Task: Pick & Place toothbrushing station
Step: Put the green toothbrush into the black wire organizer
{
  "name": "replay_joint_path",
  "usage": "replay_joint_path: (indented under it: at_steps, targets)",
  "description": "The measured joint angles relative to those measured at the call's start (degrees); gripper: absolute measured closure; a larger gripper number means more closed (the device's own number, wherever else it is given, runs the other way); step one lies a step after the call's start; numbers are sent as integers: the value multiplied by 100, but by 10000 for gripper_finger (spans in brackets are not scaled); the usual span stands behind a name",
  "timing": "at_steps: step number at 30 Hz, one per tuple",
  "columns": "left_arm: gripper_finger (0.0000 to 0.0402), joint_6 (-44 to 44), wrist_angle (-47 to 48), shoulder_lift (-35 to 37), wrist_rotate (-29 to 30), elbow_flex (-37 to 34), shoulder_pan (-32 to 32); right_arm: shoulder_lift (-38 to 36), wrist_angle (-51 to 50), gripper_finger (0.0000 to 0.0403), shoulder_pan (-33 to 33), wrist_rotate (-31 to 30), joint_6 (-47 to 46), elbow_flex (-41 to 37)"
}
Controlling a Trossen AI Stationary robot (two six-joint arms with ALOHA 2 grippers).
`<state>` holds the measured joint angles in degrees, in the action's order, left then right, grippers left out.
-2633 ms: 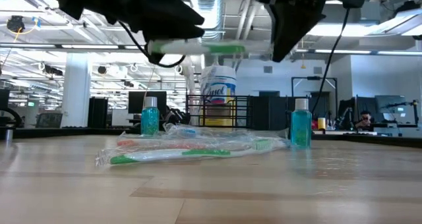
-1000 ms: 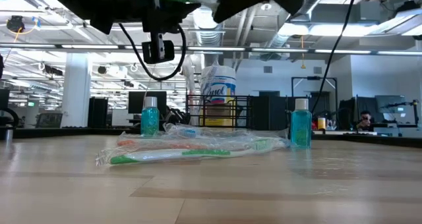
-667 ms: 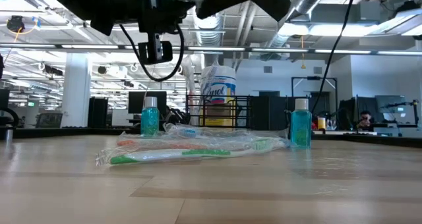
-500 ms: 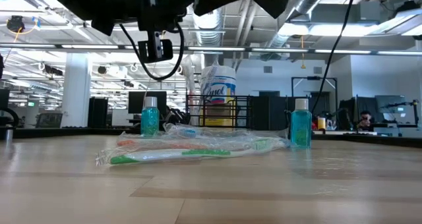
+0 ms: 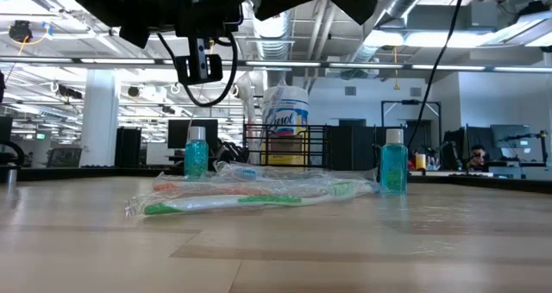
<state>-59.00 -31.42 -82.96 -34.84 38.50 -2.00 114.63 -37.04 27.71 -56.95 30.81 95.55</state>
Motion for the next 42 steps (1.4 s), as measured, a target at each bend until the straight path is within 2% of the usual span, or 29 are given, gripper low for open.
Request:
replay_joint_path:
  at_steps: [12,18,25,35,42]
  targets:
    - [394,225,153,11,6,7,-21,4,-94,317,-5,151,-83,-2]
    - [395,339,247,15,61,9,-21,5,-186,263,53,140,-152,-4]
    - [395,647,256,15,214,9,50,-66,-588,214,117,-307,-1054,-7]
    - [395,1346,230,15,541,7,210,-292,-2020,209,137,-291,-3224,-9]
    - [395,1898,199,82,1140,4,208,-293,-2696,226,140,-250,-4237,-9]
